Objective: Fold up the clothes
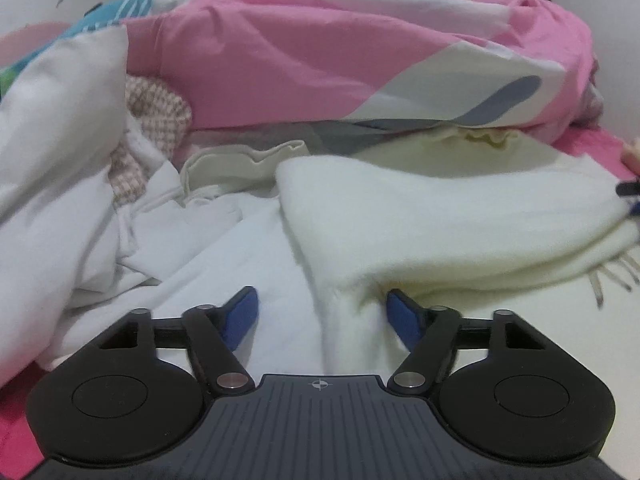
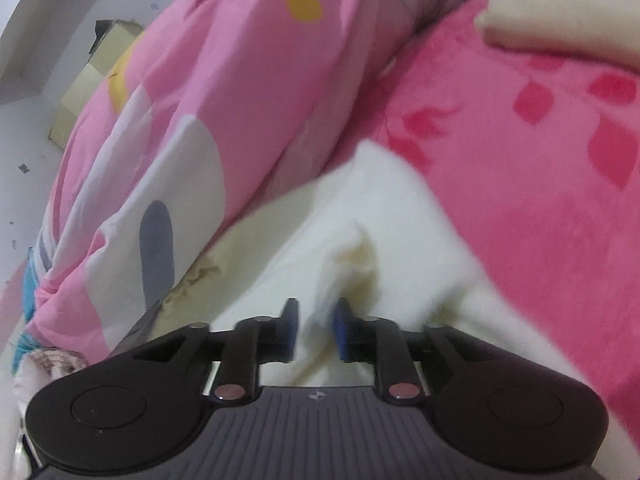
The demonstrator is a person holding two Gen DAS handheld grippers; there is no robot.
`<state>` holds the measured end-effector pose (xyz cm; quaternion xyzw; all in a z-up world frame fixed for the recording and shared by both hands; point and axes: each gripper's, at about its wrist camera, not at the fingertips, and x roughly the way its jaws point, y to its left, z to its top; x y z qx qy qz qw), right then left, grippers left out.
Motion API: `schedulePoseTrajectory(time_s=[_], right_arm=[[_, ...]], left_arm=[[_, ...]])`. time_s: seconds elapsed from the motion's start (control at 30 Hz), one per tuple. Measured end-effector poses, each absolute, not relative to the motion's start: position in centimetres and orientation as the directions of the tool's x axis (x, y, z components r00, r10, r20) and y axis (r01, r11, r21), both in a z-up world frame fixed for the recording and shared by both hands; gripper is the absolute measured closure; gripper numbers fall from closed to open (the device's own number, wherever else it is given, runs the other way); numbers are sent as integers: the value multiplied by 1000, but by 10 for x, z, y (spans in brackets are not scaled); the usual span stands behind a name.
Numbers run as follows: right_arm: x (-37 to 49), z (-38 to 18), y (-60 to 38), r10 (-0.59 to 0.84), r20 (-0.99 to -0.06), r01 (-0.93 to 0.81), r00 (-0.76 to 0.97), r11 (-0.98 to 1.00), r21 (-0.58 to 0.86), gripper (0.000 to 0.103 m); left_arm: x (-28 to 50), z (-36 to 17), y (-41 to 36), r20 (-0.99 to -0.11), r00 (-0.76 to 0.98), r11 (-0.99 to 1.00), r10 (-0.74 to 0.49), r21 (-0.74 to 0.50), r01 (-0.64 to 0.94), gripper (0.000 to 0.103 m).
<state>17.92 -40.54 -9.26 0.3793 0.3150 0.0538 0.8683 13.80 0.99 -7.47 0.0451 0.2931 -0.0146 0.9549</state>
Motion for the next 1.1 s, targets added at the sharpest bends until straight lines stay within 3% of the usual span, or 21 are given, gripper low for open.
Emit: schedulePoseTrajectory(time_s=[0.07,0.13,0.17,0.2,0.23,0.37,0.53,0.67,0.87,1.0,1.1], right_arm=[[183,-95,-403,339,-512,139,789,714,687,75],[189,-96,-400,340,-515,133,787,722,679,75],[190,-95,-397,334,-515,128,790,731,670,78],[192,-93,-395,325,-514,122,793,743,658,87],[193,-92,-392,317,-514,116,797,755,645,95],[181,-70,-392,275,-424,59,863,778,625,96],[178,-76,-408,215,-447,101,868,806,584,96],[183,-93,-420,215,-486,147,847,784,603,96],[188,-63,-417,231,-402,60,886,802,594,96],[202,-96,-430,223,-505,149,834,790,595,97],[202,-108,-440,257,-496,160,830,741,652,97]], left_arm=[[140,-78,8,-558,830,995,1,83,54,50],[140,-79,4,-549,836,993,0,100,65,61],[139,-79,1,-545,838,991,0,111,73,72],[138,-79,-3,-543,840,989,-2,124,82,78],[137,-79,-7,-538,843,986,8,147,84,79],[134,-78,-22,-522,851,963,48,251,100,80],[130,-84,-40,-514,854,919,76,368,139,77],[131,-84,-40,-521,850,918,80,371,141,77],[131,-85,-41,-524,848,918,82,371,141,77],[131,-90,-41,-534,842,917,79,370,149,76],[132,-91,-41,-534,842,914,77,375,154,76]])
